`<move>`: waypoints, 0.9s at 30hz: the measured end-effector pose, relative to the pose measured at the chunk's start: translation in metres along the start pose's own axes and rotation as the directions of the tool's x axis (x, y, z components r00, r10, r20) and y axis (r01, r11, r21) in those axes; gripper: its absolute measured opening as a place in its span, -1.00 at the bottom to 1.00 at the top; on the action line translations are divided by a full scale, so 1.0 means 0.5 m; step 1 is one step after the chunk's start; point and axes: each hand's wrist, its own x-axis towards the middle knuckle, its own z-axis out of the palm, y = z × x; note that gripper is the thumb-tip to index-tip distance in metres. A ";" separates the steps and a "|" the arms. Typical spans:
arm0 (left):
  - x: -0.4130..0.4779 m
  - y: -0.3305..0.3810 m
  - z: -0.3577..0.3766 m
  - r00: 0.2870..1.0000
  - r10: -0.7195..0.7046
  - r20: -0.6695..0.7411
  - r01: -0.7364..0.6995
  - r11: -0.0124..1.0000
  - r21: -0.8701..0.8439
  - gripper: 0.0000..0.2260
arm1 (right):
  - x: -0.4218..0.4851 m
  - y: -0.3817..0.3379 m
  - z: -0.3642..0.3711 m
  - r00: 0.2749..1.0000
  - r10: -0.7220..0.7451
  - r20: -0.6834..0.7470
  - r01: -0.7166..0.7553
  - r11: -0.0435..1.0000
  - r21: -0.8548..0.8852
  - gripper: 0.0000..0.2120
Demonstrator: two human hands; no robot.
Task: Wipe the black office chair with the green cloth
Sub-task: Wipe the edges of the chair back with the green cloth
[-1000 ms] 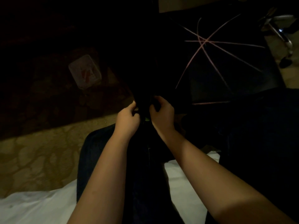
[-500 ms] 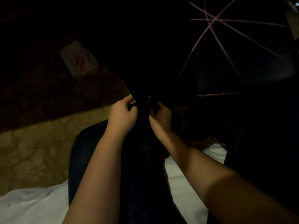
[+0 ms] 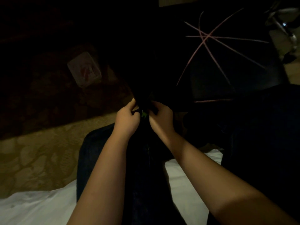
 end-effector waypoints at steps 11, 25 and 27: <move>-0.023 0.010 -0.010 0.997 -0.019 -0.070 0.015 0.999 -0.051 -0.52 | -0.020 -0.093 -0.042 0.964 -0.262 -0.047 0.263 0.965 0.023 -0.80; -0.025 0.016 -0.007 0.982 -0.037 -0.188 0.009 0.989 -0.148 -0.60 | 0.000 -0.032 -0.001 0.985 -0.148 -0.091 0.145 0.989 -0.033 -0.84; -0.019 0.014 -0.008 0.978 -0.030 -0.204 -0.001 0.989 -0.148 -0.59 | 0.011 -0.024 0.005 0.990 -0.124 -0.072 0.119 0.991 -0.062 -0.83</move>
